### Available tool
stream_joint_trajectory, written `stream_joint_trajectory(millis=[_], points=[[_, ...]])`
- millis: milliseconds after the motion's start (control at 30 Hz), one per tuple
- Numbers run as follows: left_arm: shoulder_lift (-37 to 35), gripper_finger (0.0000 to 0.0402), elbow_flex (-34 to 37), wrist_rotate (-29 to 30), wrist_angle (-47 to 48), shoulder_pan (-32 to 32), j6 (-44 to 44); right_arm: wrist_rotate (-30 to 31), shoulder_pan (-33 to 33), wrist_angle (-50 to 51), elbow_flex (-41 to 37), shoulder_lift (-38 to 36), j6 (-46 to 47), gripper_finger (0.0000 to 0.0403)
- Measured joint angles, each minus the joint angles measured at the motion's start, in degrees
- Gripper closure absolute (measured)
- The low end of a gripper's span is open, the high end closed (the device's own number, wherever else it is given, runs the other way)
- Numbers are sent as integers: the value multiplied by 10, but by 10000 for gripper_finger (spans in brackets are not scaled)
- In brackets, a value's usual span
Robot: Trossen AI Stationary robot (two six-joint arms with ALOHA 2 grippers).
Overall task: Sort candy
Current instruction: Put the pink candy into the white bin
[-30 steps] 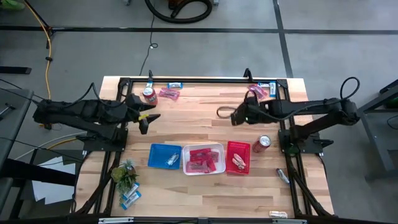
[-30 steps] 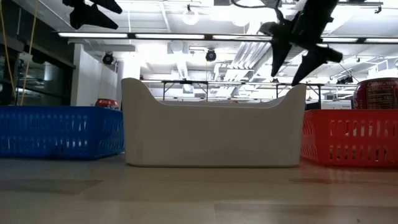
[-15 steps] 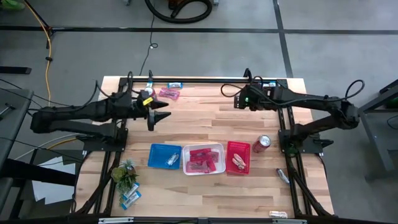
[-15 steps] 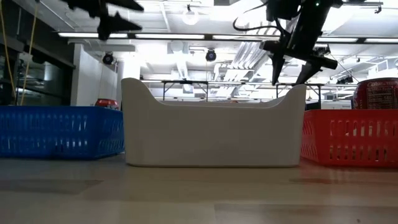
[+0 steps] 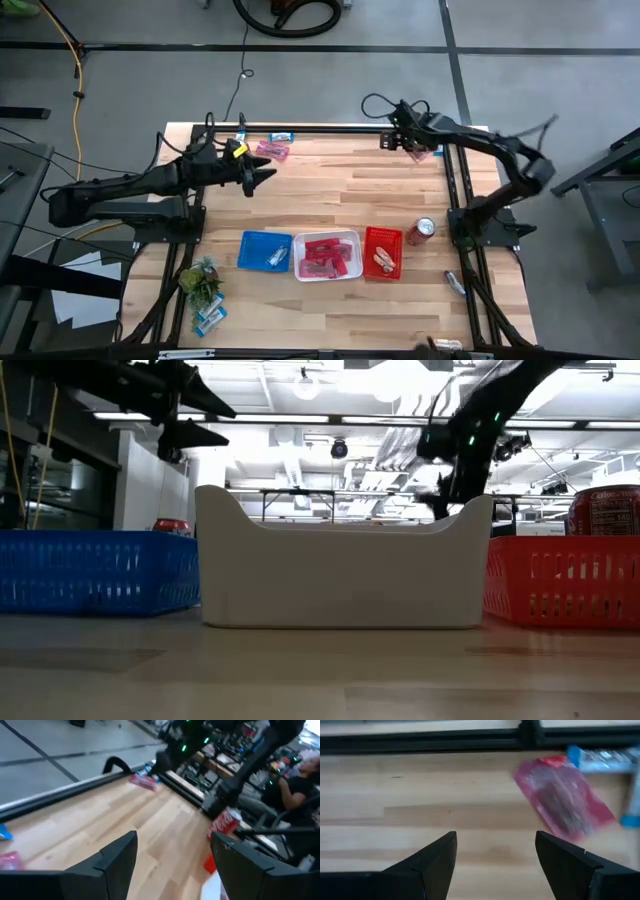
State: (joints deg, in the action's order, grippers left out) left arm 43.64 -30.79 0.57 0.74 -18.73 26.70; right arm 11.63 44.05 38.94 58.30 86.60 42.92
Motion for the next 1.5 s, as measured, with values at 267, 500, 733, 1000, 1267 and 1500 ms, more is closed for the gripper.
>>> stream_joint_trajectory(millis=[267, 500, 733, 1000, 1267, 1500], points=[[0, 163, 0, 33, -24, -43, 80, -30, 105, -9, 16, 126, -165, 137], [0, 163, 0, 74, -24, -58, 116, -26, 143, -3, 48, 166, -262, 137], [0, 163, 0, 75, -24, -79, 119, -99, 151, 23, 67, 193, -322, 164], [0, 163, 0, 75, -24, -83, 129, -106, 135, 65, 66, 201, -383, 267], [-8, 163, -1, 75, -70, -83, 127, -141, 89, 68, 64, 179, -415, 382], [-41, 163, -1, 58, -84, -83, 109, -286, 9, 33, 64, 61, -416, 395]])
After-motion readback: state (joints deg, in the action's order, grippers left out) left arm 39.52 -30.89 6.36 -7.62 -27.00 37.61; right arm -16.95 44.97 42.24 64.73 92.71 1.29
